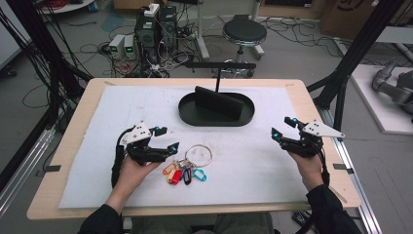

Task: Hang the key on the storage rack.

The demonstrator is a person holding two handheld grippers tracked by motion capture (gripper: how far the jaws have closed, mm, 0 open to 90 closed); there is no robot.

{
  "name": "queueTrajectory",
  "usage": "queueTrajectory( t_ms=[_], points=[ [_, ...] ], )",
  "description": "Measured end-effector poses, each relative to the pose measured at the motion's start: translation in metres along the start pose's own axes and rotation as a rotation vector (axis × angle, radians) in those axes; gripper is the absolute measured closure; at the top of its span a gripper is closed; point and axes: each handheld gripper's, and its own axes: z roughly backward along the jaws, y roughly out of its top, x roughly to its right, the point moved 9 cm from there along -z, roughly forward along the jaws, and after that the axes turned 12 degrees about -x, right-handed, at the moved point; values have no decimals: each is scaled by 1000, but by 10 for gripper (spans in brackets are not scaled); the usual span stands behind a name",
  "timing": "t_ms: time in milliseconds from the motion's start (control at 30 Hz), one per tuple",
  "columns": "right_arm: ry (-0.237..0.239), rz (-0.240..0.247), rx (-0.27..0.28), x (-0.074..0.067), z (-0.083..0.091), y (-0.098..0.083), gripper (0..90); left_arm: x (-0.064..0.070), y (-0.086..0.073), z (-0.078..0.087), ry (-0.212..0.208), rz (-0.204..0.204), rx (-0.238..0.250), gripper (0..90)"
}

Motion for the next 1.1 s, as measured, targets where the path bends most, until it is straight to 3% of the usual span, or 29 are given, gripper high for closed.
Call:
queueTrajectory(
  t_ms=[333,500,567,633,867,1000,1100],
  points=[
    [1,-7,10,3,1,3,274,6,0,-29,-37,-1,-71,415],
    [-2,-15,-5,5,0,1,274,7,-6,-41,-25,6,-145,523],
    [-3,-14,-1,6,0,1,274,5,-9,-45,-22,28,-174,569],
    [-3,-12,-3,6,0,1,274,4,-15,-49,-26,39,-212,585],
    [0,-13,-10,5,-1,0,275,1,-19,-58,-23,65,-250,624],
    [1,-15,-13,5,-2,-1,276,2,-22,-67,-20,62,-293,636],
    [2,-13,-17,5,-2,-1,278,4,-24,-72,0,38,-333,653]
  ],
)
